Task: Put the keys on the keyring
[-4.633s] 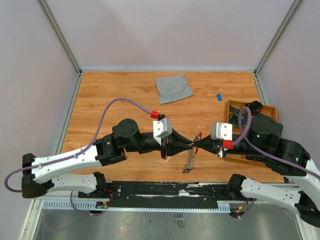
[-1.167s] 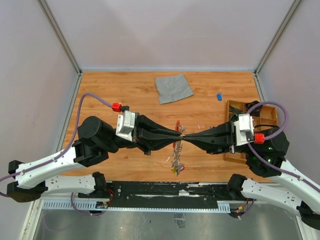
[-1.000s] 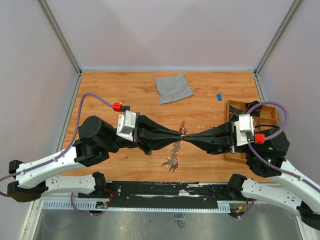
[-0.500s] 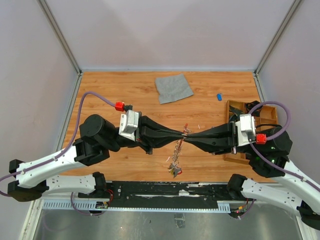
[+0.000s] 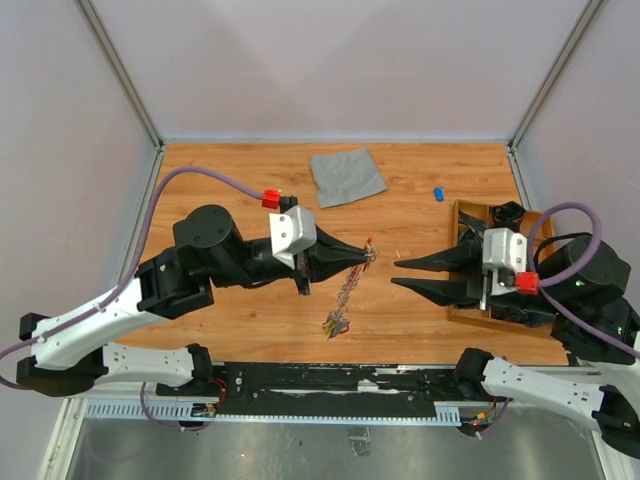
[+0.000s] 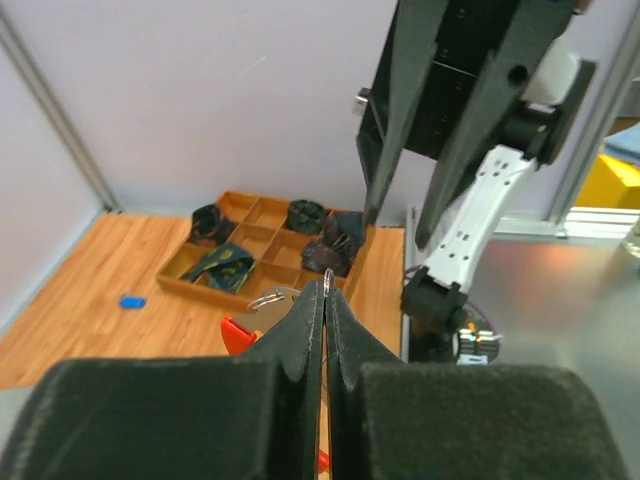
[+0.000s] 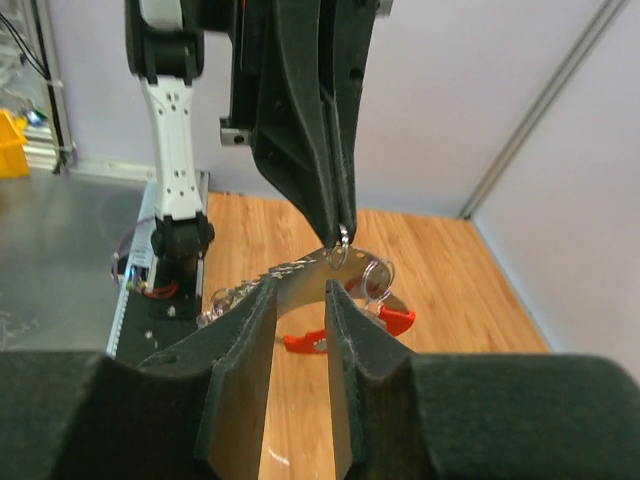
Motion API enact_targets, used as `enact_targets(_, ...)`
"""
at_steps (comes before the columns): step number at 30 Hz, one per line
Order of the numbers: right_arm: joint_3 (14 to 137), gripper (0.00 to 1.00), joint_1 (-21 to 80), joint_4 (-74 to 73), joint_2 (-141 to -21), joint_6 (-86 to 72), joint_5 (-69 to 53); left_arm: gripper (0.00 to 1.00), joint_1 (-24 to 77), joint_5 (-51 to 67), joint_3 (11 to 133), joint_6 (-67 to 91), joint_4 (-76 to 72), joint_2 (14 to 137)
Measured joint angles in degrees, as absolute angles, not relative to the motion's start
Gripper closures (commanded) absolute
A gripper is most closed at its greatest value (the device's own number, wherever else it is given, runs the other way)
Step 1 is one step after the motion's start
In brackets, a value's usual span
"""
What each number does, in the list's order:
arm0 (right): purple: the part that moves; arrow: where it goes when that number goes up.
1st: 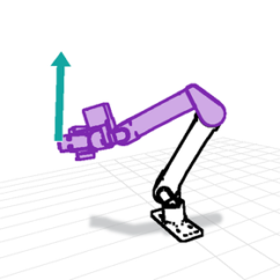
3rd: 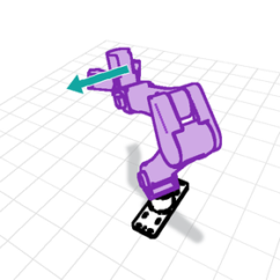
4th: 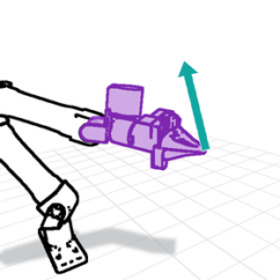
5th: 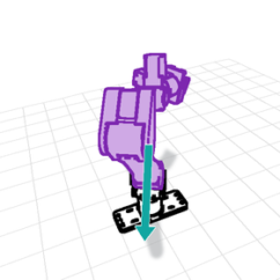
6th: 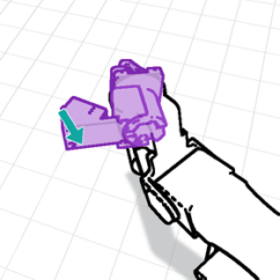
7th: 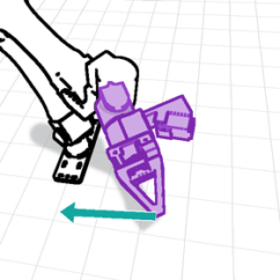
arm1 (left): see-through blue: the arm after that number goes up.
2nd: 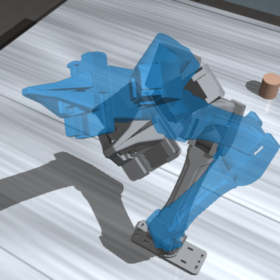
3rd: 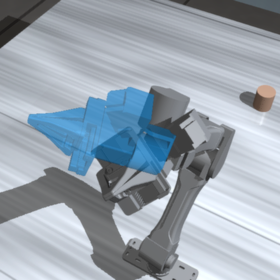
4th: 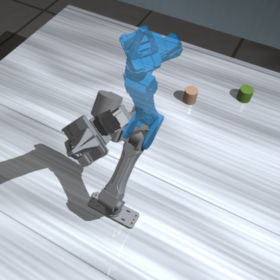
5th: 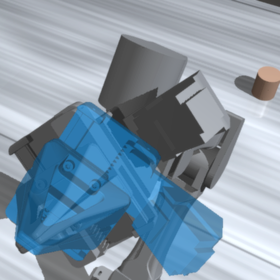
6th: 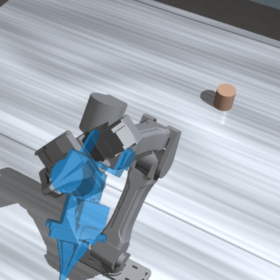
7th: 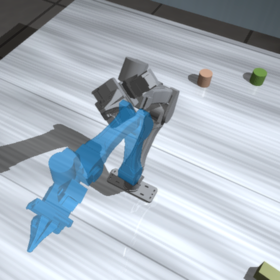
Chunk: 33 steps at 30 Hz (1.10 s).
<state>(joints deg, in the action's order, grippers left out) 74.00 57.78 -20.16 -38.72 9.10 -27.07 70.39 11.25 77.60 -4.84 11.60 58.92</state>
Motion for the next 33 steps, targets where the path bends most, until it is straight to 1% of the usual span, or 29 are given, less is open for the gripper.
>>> enact_targets(4,77.6,0.71,57.8,-28.3,-42.3,11.5,-24.6,1.0,70.4,8.0,83.9,-7.1,18.5,63.3)
enact_targets(10,77.9,0.69,57.8,-34.4,-46.2,13.4,-22.3,0.99,70.4,5.1,87.3,-9.4,27.1,67.3)
enact_targets(16,77.5,0.68,57.8,-35.5,-46.0,14.4,-19.8,1.0,70.4,4.6,88.7,-10.9,31.4,68.2)
enact_targets(24,77.3,0.67,57.8,-35.5,-45.8,14.9,-18.0,0.99,70.4,6.1,88.7,-12.3,32.4,68.1)
enact_targets(27,77.3,0.68,57.8,-35.5,-46.4,14.8,-18.2,0.99,70.4,7.0,88.7,-12.7,32.4,68.1)
enact_targets(33,77.3,0.75,57.8,-35.4,-47.6,14.8,-19.6,0.99,70.4,8.4,88.7,-13.1,32.5,68.1)
